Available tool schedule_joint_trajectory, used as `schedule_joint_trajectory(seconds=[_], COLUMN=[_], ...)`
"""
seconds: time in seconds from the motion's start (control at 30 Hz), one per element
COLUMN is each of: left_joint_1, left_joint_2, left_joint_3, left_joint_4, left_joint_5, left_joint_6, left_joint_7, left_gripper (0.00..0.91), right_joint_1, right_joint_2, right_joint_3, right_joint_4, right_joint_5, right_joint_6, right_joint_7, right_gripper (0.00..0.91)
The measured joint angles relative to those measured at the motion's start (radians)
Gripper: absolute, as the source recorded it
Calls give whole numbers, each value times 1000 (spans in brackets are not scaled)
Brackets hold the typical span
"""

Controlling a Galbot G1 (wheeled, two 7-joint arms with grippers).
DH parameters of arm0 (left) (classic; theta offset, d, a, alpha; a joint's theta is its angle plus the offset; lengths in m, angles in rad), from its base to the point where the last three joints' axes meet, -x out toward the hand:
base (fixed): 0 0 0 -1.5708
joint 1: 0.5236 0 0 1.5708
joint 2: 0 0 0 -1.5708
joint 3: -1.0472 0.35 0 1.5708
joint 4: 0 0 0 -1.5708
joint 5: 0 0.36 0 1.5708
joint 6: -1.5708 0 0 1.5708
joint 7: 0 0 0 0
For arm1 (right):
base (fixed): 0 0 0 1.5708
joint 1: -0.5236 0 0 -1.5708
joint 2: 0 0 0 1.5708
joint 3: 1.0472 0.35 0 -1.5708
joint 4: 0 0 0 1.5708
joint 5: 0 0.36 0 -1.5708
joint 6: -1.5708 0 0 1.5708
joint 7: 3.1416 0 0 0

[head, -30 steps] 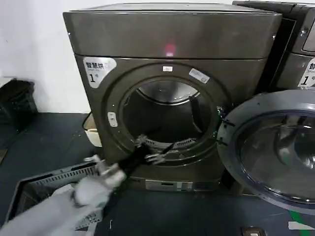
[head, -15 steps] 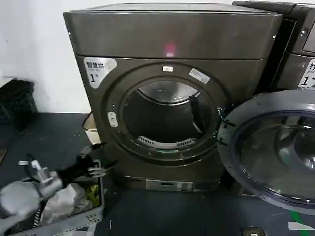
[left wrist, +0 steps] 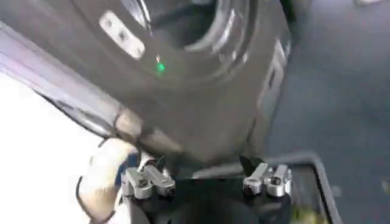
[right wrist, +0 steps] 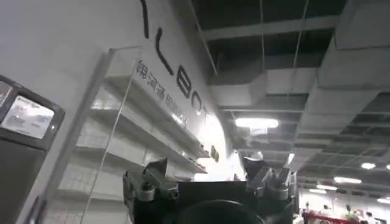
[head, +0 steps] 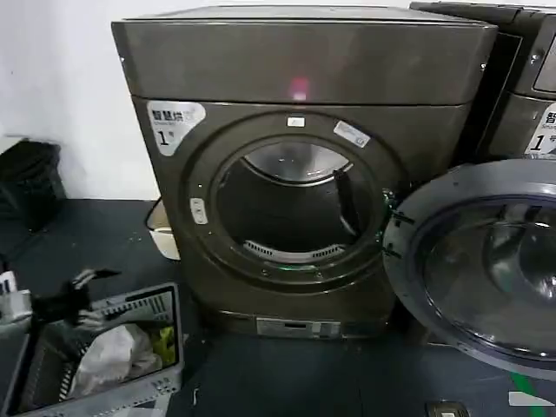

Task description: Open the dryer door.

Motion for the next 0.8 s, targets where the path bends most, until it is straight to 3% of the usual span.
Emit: schedule_joint_trajectory(seconds=[0.27, 0.8], left_joint_1=[12, 9], left_joint_2=[68, 68], left_joint_3=[7, 22], left_joint_4=[71, 111], left_joint_5=[130, 212], left_joint_6=[-2, -16], left_joint_7=[118, 182], left_gripper=[907, 907], right_joint_1=[4, 10], right_joint_2=[-14, -17], right_joint_3=[-7, -17], right_joint_4=[-27, -34], right_joint_5=[-3, -7], right_joint_6=[18, 24], right_joint_7=[-4, -10], right_gripper=[907, 907])
